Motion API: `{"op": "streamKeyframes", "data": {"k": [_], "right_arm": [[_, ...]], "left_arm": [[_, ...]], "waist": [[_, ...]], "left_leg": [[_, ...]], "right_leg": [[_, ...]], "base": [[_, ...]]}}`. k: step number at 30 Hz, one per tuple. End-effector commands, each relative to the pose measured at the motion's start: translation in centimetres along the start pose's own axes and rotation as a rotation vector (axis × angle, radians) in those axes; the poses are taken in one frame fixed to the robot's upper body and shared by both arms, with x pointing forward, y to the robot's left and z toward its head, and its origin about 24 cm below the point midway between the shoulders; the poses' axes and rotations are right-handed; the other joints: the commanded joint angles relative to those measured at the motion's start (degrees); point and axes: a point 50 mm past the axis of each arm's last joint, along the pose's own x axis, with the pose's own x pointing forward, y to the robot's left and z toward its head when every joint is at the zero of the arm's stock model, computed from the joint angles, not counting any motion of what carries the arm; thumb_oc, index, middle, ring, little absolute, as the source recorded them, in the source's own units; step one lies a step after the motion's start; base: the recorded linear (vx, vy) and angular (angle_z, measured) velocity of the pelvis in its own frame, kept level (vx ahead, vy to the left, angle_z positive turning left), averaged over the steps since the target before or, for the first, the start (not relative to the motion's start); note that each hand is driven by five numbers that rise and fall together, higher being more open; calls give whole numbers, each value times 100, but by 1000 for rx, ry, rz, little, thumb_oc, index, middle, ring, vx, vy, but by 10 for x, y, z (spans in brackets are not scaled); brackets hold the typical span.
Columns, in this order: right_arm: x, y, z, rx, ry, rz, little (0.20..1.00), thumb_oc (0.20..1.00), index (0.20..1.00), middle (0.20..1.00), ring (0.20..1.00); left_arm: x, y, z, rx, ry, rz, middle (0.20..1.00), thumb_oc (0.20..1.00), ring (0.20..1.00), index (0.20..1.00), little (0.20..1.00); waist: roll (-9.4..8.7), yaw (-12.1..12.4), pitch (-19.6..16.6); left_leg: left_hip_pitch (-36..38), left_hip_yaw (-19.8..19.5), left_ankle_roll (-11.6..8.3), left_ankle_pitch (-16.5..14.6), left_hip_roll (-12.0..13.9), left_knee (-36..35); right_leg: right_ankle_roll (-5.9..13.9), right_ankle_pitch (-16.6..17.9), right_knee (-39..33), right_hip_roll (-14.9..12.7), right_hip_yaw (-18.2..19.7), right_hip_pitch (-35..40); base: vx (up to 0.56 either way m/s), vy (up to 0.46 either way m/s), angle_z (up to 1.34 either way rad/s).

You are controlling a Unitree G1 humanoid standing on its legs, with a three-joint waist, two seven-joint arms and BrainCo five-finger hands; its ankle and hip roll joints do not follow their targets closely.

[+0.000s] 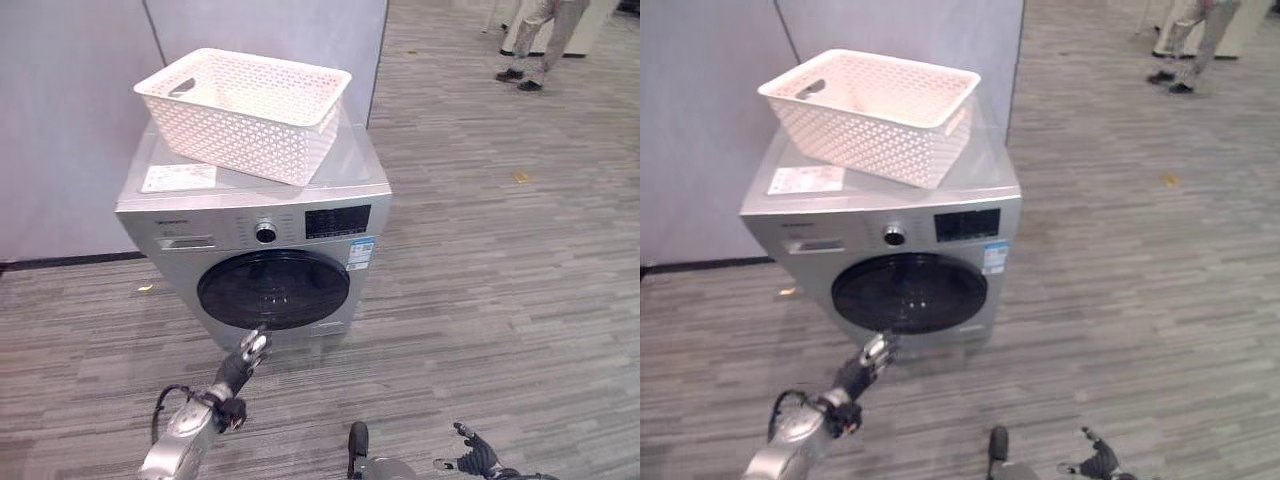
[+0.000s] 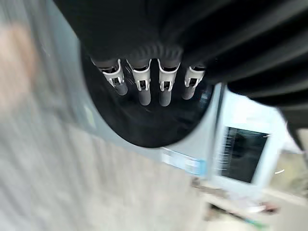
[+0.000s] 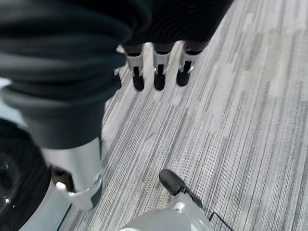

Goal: Grab the laundry basket,head to the washer,open it,put in the laundry and shut it.

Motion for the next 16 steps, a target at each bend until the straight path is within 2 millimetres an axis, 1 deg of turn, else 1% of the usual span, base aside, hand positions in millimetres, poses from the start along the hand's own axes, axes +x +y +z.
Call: {"op": "streamKeyframes", "data": {"k": [1, 3, 5, 6, 7, 8, 9, 10, 11, 12, 13, 16], "right_arm": [[13, 3, 29, 65, -74, 22, 1000, 1000, 1000, 1000, 1000], [13, 13, 33, 73, -85, 40, 1000, 1000, 1000, 1000, 1000], [14, 18, 34, 90, -90, 24, 1000, 1000, 1000, 1000, 1000], [15, 19, 32, 98, -77, 10, 1000, 1000, 1000, 1000, 1000], [16, 21, 29, 99, -58, 6, 1000, 1000, 1000, 1000, 1000], [17, 22, 27, 106, -44, 3, 1000, 1000, 1000, 1000, 1000], [17, 22, 27, 112, -35, -2, 1000, 1000, 1000, 1000, 1000], [18, 21, 25, 114, -21, -7, 1000, 1000, 1000, 1000, 1000], [18, 21, 22, 120, -7, -10, 1000, 1000, 1000, 1000, 1000], [18, 22, 17, 115, 25, -8, 1000, 1000, 1000, 1000, 1000], [18, 26, 13, 112, 53, 8, 1000, 1000, 1000, 1000, 1000], [16, 35, 7, 113, 93, 30, 1000, 1000, 1000, 1000, 1000]], "left_arm": [[-7, 23, 20, 152, -103, 72, 1000, 1000, 1000, 1000, 1000], [-16, 37, 18, 218, -140, 177, 1000, 1000, 1000, 1000, 1000], [-18, 51, -10, 185, -45, 323, 1000, 1000, 1000, 1000, 1000], [-24, 59, -19, 151, -24, 407, 1000, 1000, 1000, 1000, 1000], [-30, 65, -34, 96, 28, 458, 1000, 1000, 1000, 1000, 1000], [-34, 68, -44, 57, 60, 487, 1000, 1000, 1000, 1000, 1000], [-39, 71, -58, 24, 126, 527, 1000, 1000, 1000, 1000, 1000], [-42, 70, -69, -18, 174, 549, 1000, 1000, 1000, 1000, 1000], [-43, 69, -76, -63, 197, 554, 1000, 1000, 1000, 1000, 1000], [-45, 67, -87, -185, 224, 552, 1000, 1000, 1000, 1000, 1000], [-54, 68, -104, -283, 292, 615, 1000, 1000, 1000, 1000, 1000], [-58, 65, -118, -376, 343, 685, 1000, 1000, 1000, 1000, 1000]], "waist": [[-232, 266, 385], [-263, 413, 389], [-289, 536, 384], [-287, 610, 379], [-276, 645, 369], [-268, 652, 350], [-254, 683, 307], [-239, 694, 289], [-224, 706, 266], [-202, 721, 228], [-200, 750, 164], [-232, 774, 93]], "left_leg": [[-224, -407, 369, -187, -332, 115], [-253, -520, 359, -167, -339, 122], [-298, -610, 348, -142, -359, 158], [-319, -661, 348, -134, -373, 170], [-337, -706, 353, -129, -388, 184], [-346, -738, 360, -128, -399, 187], [-346, -764, 362, -119, -413, 179], [-347, -788, 367, -115, -426, 174], [-355, -824, 369, -103, -434, 165], [-356, -863, 365, -85, -448, 144], [-336, -909, 368, -72, -467, 124], [-312, -1009, 372, -82, -505, 110]], "right_leg": [[459, -1007, 46, -213, -140, 797], [453, -1035, 46, -234, -231, 879], [451, -1045, 50, -261, -328, 919], [454, -1043, 53, -271, -368, 941], [452, -1041, 56, -293, -401, 963], [448, -1053, 56, -303, -430, 988], [444, -1056, 57, -317, -450, 1011], [442, -1057, 59, -332, -477, 1025], [438, -1059, 59, -344, -517, 1042], [439, -1062, 55, -366, -562, 1070], [433, -1067, 54, -394, -610, 1118], [429, -1077, 53, -426, -693, 1194]], "base": [[-46, -47, 29], [-44, -39, 25], [-70, -27, 43], [-95, -12, 49], [-77, 8, 39], [-57, 35, 39], [-46, 47, 26], [-62, 52, 21], [-73, 55, 13], [-82, 74, 24], [-62, 69, 35], [-21, 40, 19]]}}
